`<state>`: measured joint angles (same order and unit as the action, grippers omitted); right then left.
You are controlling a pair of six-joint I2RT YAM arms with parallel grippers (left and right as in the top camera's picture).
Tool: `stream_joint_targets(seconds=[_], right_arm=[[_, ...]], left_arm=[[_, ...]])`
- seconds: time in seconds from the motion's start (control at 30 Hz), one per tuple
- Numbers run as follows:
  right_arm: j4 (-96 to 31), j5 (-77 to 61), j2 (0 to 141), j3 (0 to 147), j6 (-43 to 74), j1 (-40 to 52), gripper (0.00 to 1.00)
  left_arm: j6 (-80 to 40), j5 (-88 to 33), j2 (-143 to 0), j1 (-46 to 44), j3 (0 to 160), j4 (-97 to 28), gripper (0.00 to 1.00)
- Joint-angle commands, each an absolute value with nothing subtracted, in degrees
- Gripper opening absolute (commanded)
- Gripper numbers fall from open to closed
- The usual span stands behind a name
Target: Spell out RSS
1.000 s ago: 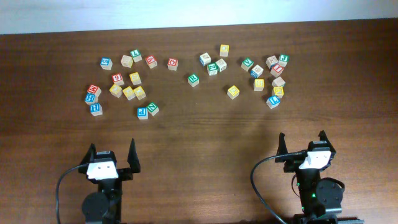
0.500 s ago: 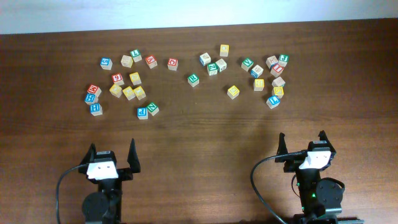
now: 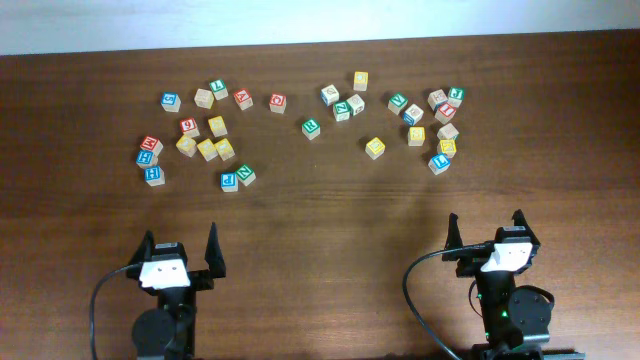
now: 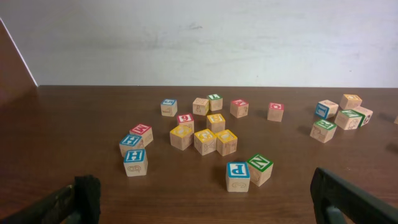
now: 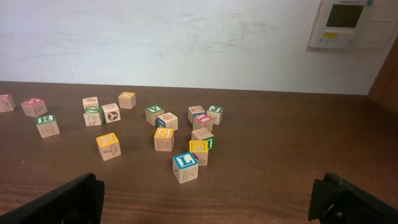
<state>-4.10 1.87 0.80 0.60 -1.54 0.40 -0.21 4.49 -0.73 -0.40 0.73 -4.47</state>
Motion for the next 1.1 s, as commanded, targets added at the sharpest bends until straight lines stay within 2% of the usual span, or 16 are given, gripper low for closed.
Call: stream_joint_targets(seconds=[0.0, 0.4, 0.47, 0.57, 0.7, 0.77, 0.87, 0.93, 1.07], right_arm=[[-4.6, 2.0, 0.5, 0.3, -1.7, 0.4, 0.98], [-4.6, 2.0, 0.5, 0.3, -1.7, 0.4, 0.98], [-4.6, 2.0, 0.5, 0.3, -1.7, 0.4, 0.98], [-4.6, 2.0, 0.5, 0.3, -1.7, 0.4, 0.98], [-4.6, 2.0, 0.5, 0.3, -1.7, 0.4, 0.98], [-4.6, 2.0, 0.5, 0.3, -1.7, 0.4, 0.98], [-4.6, 2.0, 0.5, 0.3, -1.7, 0.4, 0.98], [-4.6, 2.0, 0.5, 0.3, -1.7, 0.4, 0.98], [-4.6, 2.0, 0.5, 0.3, -1.7, 0.4, 0.98]], left_arm=[[0.5, 3.9, -0.6, -0.3, 0.5, -4.6, 0.99], [-0.1, 2.1, -0.6, -0.4, 0.5, -3.6, 0.99], [-4.2, -8.4, -0.6, -0.4, 0.5, -3.6, 0.99], [-7.5, -31.2, -0.6, -0.4, 0.6, -2.0, 0.99], [-11.7, -48.0, -0.6, -0.4, 0.6, 11.1, 0.99], [-17.3, -50.7, -0.6, -0.4, 0.6, 22.2, 0.99], [-24.6, -47.2, -0.6, -0.3, 0.8, 43.7, 0.99], [-28.4, -41.7, -0.6, -0.3, 1.7, 49.7, 0.99], [-31.4, -37.7, -0.7, -0.3, 6.5, 50.0, 0.99]])
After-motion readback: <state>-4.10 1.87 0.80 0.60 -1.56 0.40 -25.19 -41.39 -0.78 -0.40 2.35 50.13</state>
